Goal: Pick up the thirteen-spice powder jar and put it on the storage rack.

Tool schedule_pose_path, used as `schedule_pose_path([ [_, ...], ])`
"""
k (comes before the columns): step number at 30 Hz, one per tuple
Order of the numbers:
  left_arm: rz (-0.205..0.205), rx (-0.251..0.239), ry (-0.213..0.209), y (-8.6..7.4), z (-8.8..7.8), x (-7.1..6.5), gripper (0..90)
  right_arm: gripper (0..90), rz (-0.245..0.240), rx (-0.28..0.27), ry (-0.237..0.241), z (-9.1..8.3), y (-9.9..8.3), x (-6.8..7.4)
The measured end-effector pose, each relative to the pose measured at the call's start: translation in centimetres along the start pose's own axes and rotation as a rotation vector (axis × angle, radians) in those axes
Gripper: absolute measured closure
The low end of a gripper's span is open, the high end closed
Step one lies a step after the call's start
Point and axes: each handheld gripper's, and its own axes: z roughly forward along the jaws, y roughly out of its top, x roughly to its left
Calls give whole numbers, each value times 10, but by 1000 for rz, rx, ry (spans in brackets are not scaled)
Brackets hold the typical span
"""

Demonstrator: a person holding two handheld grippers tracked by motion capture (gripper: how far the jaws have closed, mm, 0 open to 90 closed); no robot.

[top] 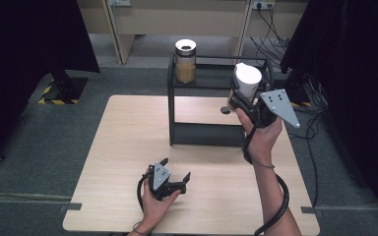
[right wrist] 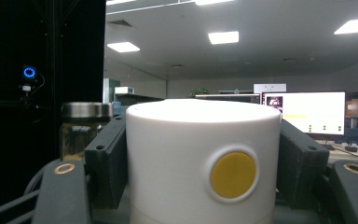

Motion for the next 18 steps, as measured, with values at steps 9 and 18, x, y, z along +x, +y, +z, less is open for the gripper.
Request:
schedule_pose_path([
  [9,-4,-2,-2,0,0,0,30,308,2,-3,-14,19,12,0],
  [18,-2,-1,-3,0,0,0,31,309,-4,15,-34,39,22,-1],
])
